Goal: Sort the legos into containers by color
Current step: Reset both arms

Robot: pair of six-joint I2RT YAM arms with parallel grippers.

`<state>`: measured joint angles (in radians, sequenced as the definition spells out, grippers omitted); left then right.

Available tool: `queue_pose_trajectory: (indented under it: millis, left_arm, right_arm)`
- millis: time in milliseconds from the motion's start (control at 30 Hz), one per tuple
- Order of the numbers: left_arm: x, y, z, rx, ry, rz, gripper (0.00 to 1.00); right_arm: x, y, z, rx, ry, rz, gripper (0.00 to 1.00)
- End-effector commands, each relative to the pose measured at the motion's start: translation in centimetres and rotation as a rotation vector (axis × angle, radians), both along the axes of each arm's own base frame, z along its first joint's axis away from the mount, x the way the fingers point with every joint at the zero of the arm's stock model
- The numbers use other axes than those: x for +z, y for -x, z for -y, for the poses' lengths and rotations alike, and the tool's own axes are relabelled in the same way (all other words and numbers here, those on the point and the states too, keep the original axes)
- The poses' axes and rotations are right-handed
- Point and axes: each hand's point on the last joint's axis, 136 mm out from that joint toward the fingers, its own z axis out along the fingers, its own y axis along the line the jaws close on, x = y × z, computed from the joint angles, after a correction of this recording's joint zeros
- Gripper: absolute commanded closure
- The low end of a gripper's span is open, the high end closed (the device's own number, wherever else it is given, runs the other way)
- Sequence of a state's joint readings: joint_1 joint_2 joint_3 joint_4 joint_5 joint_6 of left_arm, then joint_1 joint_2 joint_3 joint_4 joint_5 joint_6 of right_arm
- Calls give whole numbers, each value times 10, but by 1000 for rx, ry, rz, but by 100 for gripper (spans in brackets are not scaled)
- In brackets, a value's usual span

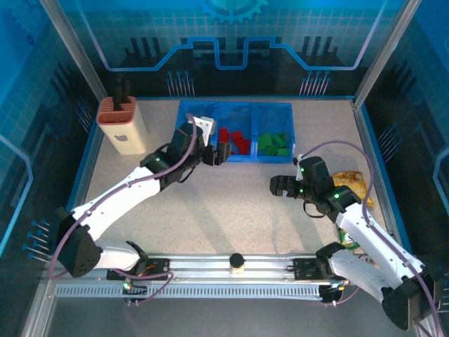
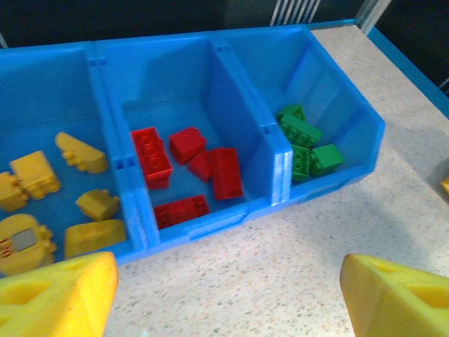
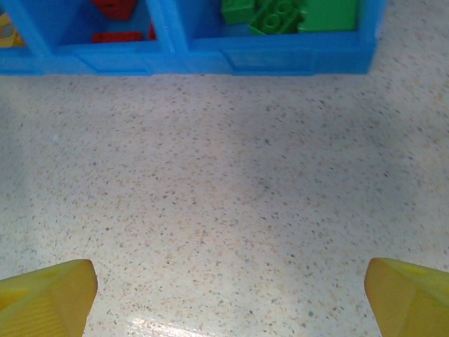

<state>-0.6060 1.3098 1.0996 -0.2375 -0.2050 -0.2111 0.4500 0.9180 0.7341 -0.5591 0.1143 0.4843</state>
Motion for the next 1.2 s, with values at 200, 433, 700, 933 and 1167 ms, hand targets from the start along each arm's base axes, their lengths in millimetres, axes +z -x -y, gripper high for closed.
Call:
queue_pose_trajectory:
  millis: [200, 433, 700, 933, 1167]
  left_arm:
    - [1, 23, -61, 175, -49, 85, 11]
    - [-16, 45, -95, 267, -98, 85, 8]
    - [-47, 73, -146, 418, -202, 104, 7]
    - [-78, 93, -187, 557, -318, 125, 5]
    - [-83, 90, -198, 605, -372, 195, 1]
  right_arm:
    - [39, -12, -31, 161, 127, 245, 0]
    - [49, -17, -29, 160, 160, 305, 0]
    - [59, -13, -1, 94, 235, 432, 0]
    - [47, -3, 46, -75, 338, 536, 0]
    - [21, 4, 84, -203, 447, 579, 0]
